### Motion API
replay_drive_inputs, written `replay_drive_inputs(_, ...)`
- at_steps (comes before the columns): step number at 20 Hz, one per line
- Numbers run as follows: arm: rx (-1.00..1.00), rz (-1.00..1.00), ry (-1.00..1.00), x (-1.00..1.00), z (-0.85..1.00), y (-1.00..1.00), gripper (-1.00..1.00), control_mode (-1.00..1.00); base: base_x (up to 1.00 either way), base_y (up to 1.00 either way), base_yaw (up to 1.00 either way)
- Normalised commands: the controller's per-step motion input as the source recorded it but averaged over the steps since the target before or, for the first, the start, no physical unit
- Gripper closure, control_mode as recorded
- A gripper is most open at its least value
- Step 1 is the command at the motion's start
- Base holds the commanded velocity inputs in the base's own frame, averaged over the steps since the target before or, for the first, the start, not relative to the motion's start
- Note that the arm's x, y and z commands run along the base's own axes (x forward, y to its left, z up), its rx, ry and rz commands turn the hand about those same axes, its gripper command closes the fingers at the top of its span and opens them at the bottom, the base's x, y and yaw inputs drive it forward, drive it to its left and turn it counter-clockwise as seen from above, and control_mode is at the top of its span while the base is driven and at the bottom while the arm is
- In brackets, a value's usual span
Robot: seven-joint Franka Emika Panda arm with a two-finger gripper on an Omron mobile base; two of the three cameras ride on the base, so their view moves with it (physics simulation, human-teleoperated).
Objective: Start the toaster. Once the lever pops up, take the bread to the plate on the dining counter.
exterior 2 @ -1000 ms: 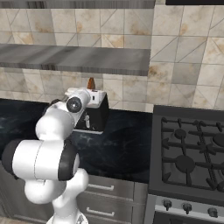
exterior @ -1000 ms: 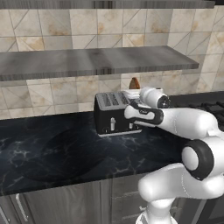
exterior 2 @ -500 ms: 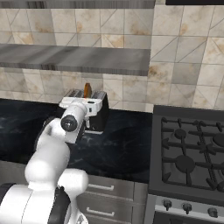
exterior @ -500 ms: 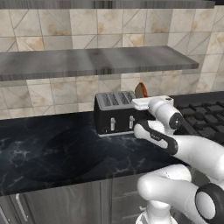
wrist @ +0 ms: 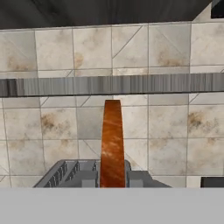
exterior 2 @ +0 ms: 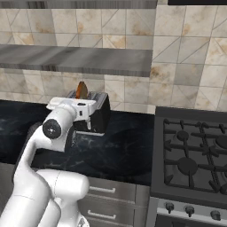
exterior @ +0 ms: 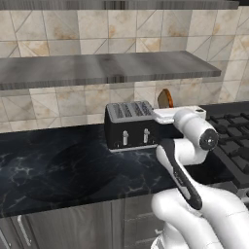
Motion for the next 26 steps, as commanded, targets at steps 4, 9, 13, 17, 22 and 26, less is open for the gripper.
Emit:
replay_drive_inputs(4,0.00,-0.03,0.07,-0.97,0.08,0.00,1.00,-1.00,0.00,0.00,0.00)
replay_drive_inputs(9,0.00,0.00,0.13,-0.96,0.15,-0.05,1.00,-1.00,0.00,0.00,0.00)
replay_drive_inputs(13,0.00,-0.01,0.20,-0.90,0.31,0.00,1.00,-1.00,0.00,0.00,0.00)
replay_drive_inputs(17,0.00,-0.03,0.21,-0.83,0.32,0.00,1.00,-1.00,0.00,0.00,0.00)
replay_drive_inputs(22,-0.02,-0.02,0.22,-0.60,0.42,0.00,1.00,-1.00,0.00,0.00,0.00)
replay_drive_inputs(26,0.00,0.00,0.15,-0.36,0.29,0.00,1.00,-1.00,0.00,0.00,0.00)
